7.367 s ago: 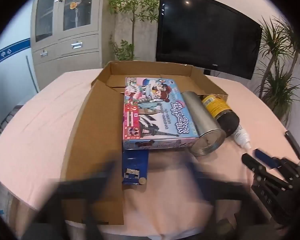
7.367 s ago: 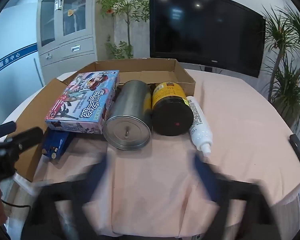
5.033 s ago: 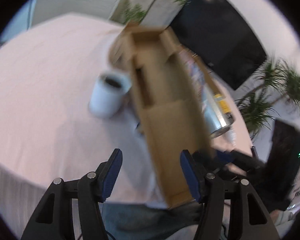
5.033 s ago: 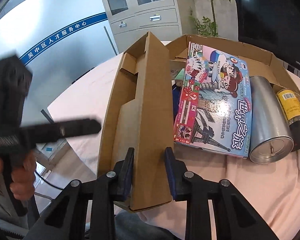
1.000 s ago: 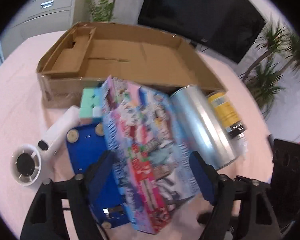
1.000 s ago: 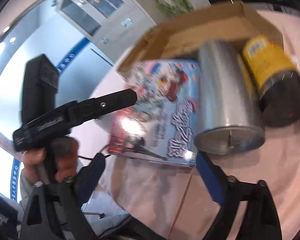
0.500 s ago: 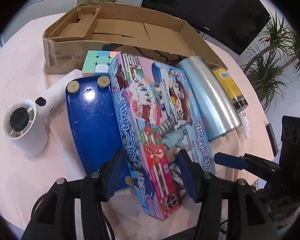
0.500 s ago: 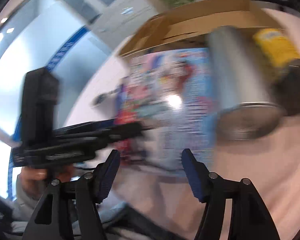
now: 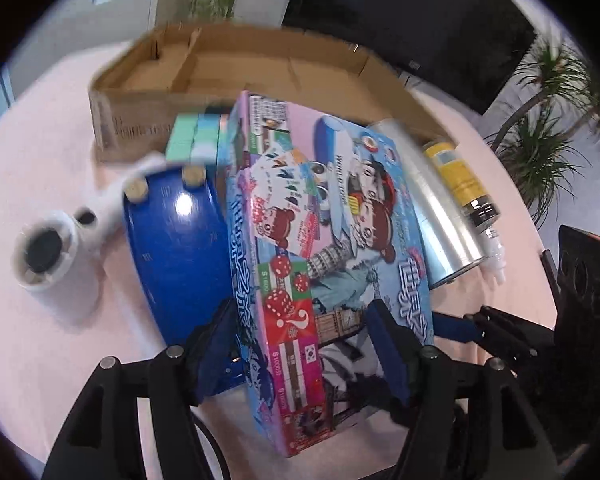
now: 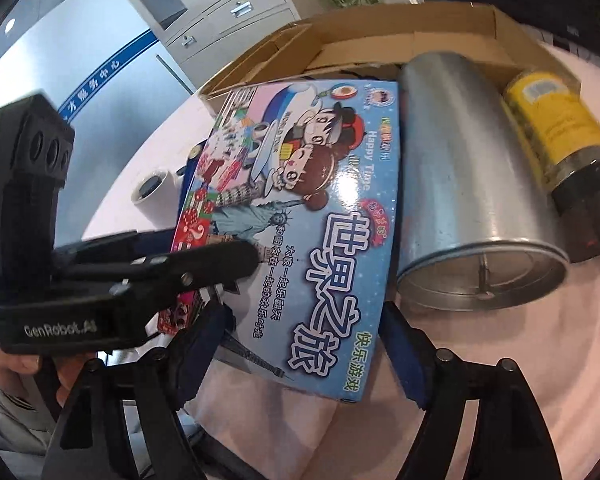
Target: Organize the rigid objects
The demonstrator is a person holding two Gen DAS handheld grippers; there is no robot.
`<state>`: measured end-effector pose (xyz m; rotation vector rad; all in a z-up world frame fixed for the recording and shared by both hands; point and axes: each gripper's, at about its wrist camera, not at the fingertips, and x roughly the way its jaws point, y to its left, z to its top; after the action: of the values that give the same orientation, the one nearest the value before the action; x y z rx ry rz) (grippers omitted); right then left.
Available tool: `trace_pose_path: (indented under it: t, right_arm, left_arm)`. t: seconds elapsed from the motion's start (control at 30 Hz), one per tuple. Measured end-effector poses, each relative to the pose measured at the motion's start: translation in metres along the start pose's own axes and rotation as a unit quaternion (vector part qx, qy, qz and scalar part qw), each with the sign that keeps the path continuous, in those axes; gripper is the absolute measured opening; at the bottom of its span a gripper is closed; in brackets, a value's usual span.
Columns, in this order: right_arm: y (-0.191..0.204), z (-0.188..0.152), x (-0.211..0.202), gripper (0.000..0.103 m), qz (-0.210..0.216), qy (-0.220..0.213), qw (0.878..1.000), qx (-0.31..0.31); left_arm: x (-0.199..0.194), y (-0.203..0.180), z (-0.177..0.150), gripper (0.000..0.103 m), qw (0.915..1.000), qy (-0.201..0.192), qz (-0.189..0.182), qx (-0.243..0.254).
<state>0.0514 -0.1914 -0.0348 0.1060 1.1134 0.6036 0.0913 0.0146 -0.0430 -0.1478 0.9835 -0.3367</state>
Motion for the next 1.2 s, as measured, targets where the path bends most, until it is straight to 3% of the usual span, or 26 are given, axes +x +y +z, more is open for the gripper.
trace_pose_path:
  t: [0.1,0.27,0.47,0.67,0.8,0.93,1.07,1.2]
  right_arm:
    - [0.016,-0.003,-0.025,0.076,-0.005,-0.030,0.999,-0.010]
    - [0.037,0.023,-0.066,0.076,-0.004,-0.104,0.994,-0.028]
    - [0.032,0.083,-0.100,0.075,-0.016,-0.169,0.985,-0.030]
    - [0.033,0.156,-0.090,0.075,-0.017,-0.177,0.983,-0.037]
    - [0.024,0.205,-0.061,0.075,-0.012,-0.155,0.987,-0.029]
    - [0.007,0.251,-0.008,0.075,-0.005,-0.096,0.995,-0.009]
    - [-0.024,0.278,0.056,0.075,0.010,-0.003,1.000,0.017]
    - [-0.045,0.293,0.116,0.075,0.043,0.101,0.993,0.039]
  left_arm:
    - [-0.034,-0.012,0.006,0.066,0.9978,-0.061,0.017,0.022]
    - [-0.081,-0.021,0.034,0.066,0.9884,-0.144,0.022,0.043]
    - [-0.093,-0.024,0.092,0.066,0.9799,-0.189,0.028,0.058]
    - [-0.084,-0.007,0.153,0.066,0.9771,-0.203,0.032,0.056]
    - [-0.055,0.012,0.191,0.066,0.9832,-0.176,0.035,0.035]
    - [-0.005,0.040,0.213,0.066,0.9929,-0.114,0.034,0.006]
    - [0.052,0.070,0.223,0.066,0.9983,-0.030,0.039,-0.031]
    - [0.085,0.090,0.218,0.064,0.9961,0.032,0.067,-0.047]
